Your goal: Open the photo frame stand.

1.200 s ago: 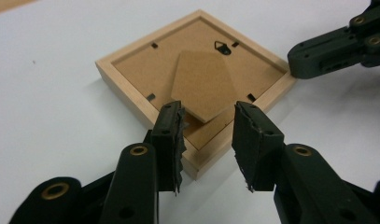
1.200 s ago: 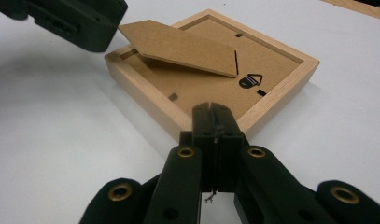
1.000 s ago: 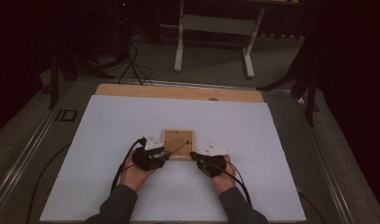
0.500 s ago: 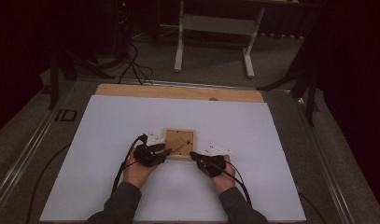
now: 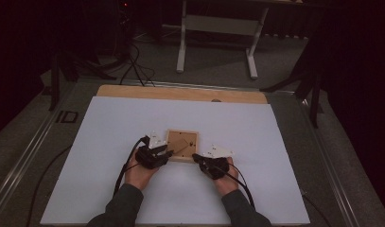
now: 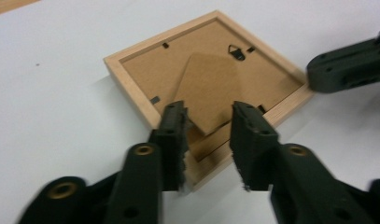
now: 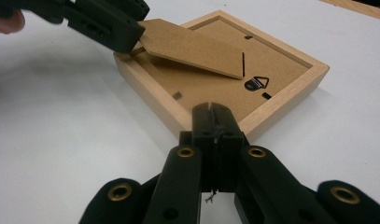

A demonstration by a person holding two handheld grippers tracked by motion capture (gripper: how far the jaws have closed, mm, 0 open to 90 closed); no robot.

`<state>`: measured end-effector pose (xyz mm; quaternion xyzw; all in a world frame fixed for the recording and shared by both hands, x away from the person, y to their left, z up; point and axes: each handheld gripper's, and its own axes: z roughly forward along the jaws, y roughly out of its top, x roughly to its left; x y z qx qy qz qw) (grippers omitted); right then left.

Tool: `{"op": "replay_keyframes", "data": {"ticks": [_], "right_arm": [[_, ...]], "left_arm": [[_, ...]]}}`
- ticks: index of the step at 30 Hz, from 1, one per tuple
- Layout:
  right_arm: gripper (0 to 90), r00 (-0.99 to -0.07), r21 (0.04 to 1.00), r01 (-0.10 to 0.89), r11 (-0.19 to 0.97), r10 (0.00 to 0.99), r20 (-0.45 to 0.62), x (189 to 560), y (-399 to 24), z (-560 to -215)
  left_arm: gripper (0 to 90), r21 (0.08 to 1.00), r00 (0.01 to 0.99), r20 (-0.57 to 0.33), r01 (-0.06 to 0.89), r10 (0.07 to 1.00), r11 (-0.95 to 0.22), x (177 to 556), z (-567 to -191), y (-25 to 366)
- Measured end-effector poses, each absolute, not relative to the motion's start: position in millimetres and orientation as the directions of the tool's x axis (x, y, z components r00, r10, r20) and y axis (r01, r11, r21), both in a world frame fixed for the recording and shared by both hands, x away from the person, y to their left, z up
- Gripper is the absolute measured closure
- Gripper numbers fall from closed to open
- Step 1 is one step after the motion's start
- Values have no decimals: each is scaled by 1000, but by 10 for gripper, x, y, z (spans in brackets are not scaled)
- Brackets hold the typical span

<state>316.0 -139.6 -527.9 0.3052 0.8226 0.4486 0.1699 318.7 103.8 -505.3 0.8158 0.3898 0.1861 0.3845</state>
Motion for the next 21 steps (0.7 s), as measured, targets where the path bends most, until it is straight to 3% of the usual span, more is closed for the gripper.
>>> {"op": "replay_keyframes", "data": {"ticks": [10,21], "right_arm": [[895,-757,842,350,411,653,-5,3162,-1397,-5279],[895,-757,842,349,412,653,-6,3161,-1397,-5279]], "left_arm": [[578,760,647,4,493,763,-422,3205,-5119,1062],[717,752,654,6,496,756,-435,3215,-5124,1035]]}}
